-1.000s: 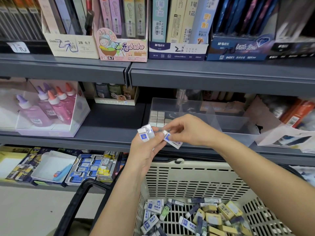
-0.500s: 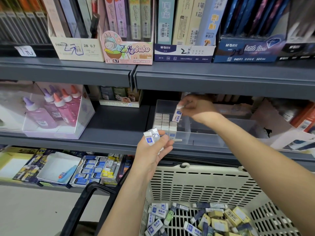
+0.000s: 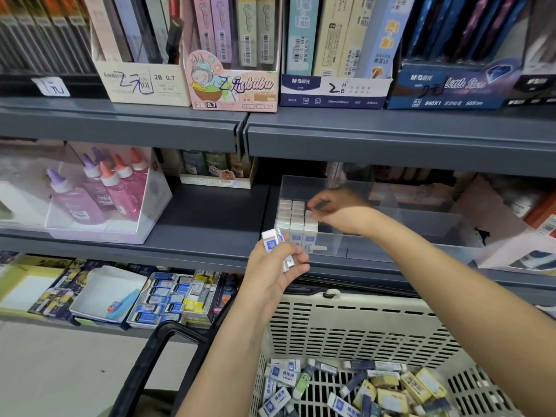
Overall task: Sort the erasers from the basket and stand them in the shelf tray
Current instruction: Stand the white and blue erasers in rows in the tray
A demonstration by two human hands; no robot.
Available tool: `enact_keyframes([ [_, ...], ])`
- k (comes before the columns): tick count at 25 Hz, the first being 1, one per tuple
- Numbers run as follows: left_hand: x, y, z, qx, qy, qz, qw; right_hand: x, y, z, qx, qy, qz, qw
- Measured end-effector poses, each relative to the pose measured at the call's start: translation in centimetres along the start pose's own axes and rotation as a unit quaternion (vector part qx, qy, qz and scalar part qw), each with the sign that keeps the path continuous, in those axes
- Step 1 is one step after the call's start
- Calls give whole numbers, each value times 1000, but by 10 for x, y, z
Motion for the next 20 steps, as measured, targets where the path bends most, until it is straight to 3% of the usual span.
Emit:
enact_keyframes([
  [5, -8, 3, 8, 26, -44, 30, 998, -31, -14, -23, 105, 78, -36, 991],
  [10, -16, -2, 17, 47, -80, 37, 995, -66, -28, -15, 161, 28, -67, 984],
  [20, -17, -2, 16, 50, -88, 44, 994, -75, -13, -25, 264, 28, 1, 964],
])
Point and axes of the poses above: each hand's wrist, its own x-axis towards the middle knuckle, its own z-axis out of the palm, y = z × x, the point moved 9 cm from there along x, towards the middle knuckle, and after that the axes turned 11 degrees about y, right-handed, at the moved point
